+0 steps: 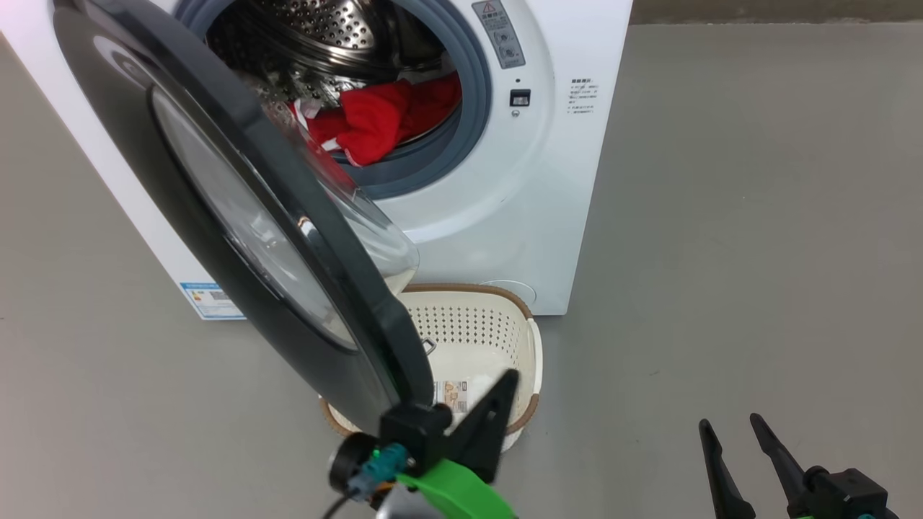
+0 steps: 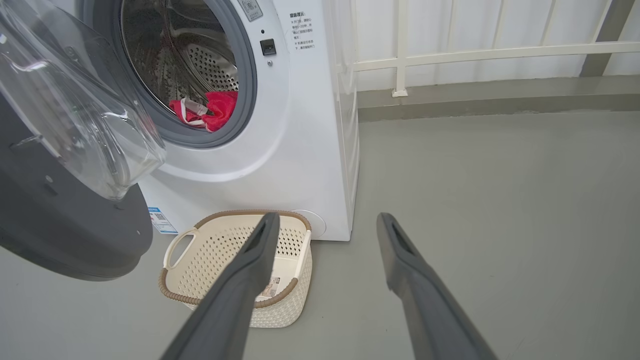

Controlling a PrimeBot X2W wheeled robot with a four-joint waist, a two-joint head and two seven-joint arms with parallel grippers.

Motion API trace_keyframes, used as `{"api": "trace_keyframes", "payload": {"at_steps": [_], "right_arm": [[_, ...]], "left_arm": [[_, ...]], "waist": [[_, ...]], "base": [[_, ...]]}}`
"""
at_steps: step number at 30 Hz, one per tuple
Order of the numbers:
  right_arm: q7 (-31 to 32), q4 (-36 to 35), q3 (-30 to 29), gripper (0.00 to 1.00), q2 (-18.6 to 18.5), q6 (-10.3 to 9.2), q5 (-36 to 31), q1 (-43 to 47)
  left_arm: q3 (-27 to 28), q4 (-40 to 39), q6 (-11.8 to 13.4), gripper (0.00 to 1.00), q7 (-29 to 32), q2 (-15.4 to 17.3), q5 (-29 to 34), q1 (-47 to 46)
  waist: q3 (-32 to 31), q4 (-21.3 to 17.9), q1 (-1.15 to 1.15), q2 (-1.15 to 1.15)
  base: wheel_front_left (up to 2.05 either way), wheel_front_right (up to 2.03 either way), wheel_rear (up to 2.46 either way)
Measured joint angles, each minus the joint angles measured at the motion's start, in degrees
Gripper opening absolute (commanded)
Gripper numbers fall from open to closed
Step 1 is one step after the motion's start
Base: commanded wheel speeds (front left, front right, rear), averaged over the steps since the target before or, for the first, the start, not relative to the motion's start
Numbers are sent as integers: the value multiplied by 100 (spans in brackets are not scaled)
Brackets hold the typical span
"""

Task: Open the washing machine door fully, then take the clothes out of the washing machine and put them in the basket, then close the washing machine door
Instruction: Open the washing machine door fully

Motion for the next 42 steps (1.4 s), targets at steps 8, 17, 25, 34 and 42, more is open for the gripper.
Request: {"api": "trace_keyframes", "payload": {"at_steps": [8, 17, 25, 34, 42], "right_arm": [[0, 20, 5, 100, 0, 0, 0, -87], [0, 56, 11, 100, 0, 0, 1, -110], [0, 75, 3, 100, 0, 0, 2, -110], [0, 77, -37, 100, 0, 0, 1, -122], [0, 83, -81, 100, -1, 0, 1, -126]], "left_arm": [[444, 672, 176, 0, -365, 2, -152, -260], [570, 938, 205, 0, -555, -20, -191, -336], [532, 914, 236, 0, -604, -16, -191, -318], [531, 417, 468, 0, -642, 138, -181, 30], [599, -126, 745, 0, -658, 408, -176, 437]], "waist": [[14, 21, 0, 0], [12, 27, 0, 0], [2, 119, 0, 0], [19, 342, 0, 0], [-11, 508, 0, 0]], "base": [[0, 0, 0], [0, 0, 0], [0, 0, 0], [0, 0, 0], [0, 0, 0]]}}
